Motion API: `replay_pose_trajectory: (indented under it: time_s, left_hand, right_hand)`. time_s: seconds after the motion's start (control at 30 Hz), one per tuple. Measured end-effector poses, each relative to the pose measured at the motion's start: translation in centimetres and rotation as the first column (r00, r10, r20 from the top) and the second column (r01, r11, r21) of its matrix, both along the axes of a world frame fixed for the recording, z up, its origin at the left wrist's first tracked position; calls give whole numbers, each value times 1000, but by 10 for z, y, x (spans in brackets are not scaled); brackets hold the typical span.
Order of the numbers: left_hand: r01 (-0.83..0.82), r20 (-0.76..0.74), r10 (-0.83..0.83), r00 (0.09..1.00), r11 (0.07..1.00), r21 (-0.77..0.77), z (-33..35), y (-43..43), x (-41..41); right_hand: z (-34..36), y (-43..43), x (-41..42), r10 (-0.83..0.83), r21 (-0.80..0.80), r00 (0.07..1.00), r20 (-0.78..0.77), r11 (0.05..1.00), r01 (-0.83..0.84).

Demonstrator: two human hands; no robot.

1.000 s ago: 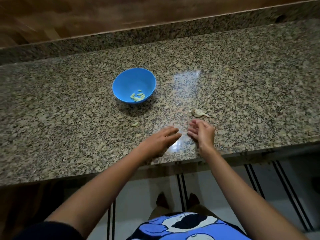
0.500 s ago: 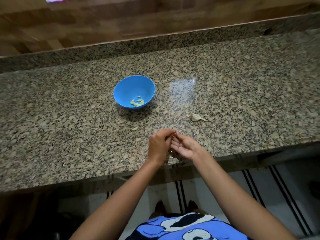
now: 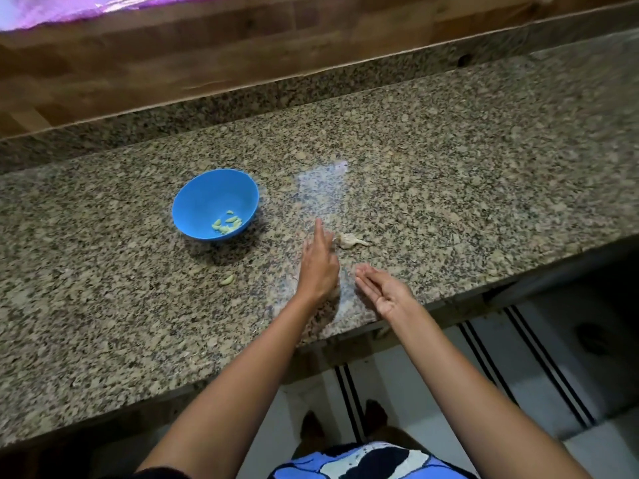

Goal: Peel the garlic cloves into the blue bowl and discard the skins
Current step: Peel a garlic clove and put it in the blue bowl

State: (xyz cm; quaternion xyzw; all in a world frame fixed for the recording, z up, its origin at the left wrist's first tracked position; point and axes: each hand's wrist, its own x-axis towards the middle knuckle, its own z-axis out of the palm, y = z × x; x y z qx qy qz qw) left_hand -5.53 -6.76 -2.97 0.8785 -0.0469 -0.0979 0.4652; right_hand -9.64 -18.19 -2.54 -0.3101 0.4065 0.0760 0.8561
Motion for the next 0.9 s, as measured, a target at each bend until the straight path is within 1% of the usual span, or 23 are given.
replay_pose_trajectory:
  time_s: [0.03, 0.07, 0.1, 0.17, 0.2, 0.23, 0.27, 0.3, 0.37, 0.47, 0.5, 0.53, 0.57, 0.63, 0.67, 0.7, 0.8, 0.83, 0.9]
  left_hand:
    - [38, -30, -37, 999, 998, 40, -4, -7, 4]
    - [58, -47, -56, 997, 997, 45, -6, -13, 7]
    - [57, -44, -57, 997, 998, 12, -8, -17, 9]
    - [-14, 3, 15, 1000, 998, -63, -9, -16, 17]
    - [-47, 37, 48, 998, 998, -49, -10, -12, 24]
    - [-47, 55, 47, 997, 999, -3, -14, -8, 31]
    - [-1, 54, -2, 999, 998, 68, -18, -4, 38]
    - [82, 41, -89, 995, 986, 148, -22, 0, 42]
    - [239, 39, -258, 965, 936, 260, -26, 4, 41]
    - [318, 87, -356, 930, 902, 292, -30, 11, 17]
    - [362, 94, -406, 909, 882, 301, -31, 14, 6]
    - [431, 89, -482, 872, 841, 325, -32, 19, -5]
    - [507, 93, -569, 817, 786, 354, -33, 25, -16]
    - [617, 165, -720, 674, 671, 411, -35, 44, -29]
    - [650, 184, -769, 612, 622, 437, -37, 57, -31]
    - [671, 171, -796, 581, 587, 453, -37, 72, -31]
    - [663, 165, -844, 511, 509, 549, -33, 119, -29]
    - [641, 188, -850, 492, 500, 582, -31, 132, -29]
    - [564, 303, -839, 451, 532, 632, -29, 150, -34]
  right_hand:
    - [-1, -5, -1, -4, -5, 1000, 2, 1000, 4]
    - [-2, -10, -1, -3, -7, 1000, 5, 1000, 3]
    - [-3, -14, -1, 0, -7, 1000, 6, 1000, 0]
    - [-5, -20, 0, -3, 0, 1000, 1, 1000, 3]
    - [-6, -22, 0, -5, 8, 1000, 0, 1000, 5]
    - [-6, -23, 0, -7, 16, 1000, 3, 1000, 7]
    - [-5, -23, -1, -8, 20, 1000, 6, 1000, 8]
    - [-5, -22, -2, -8, 15, 1000, 5, 1000, 8]
    - [-6, -22, -2, -10, -16, 1000, -5, 1000, 10]
    - [-5, -21, -3, -19, -36, 1000, 2, 999, 19]
    - [-4, -20, -4, -21, -33, 1000, 7, 999, 21]
    - [-4, -19, -5, -23, -27, 1000, 12, 999, 24]
    - [-3, -18, -6, -26, -25, 1000, 18, 999, 26]
    - [-2, -12, -6, -11, -39, 1000, 20, 999, 11]
    - [-2, -8, -6, 0, -47, 1000, 18, 999, 1]
    - [-1, -2, -6, 10, -54, 1000, 16, 999, -9]
    - [0, 16, -5, 50, -71, 999, 12, 996, -49]
    - [1, 22, -5, 64, -75, 998, 10, 995, -63]
    - [2, 33, -6, 74, -75, 997, 11, 994, -73]
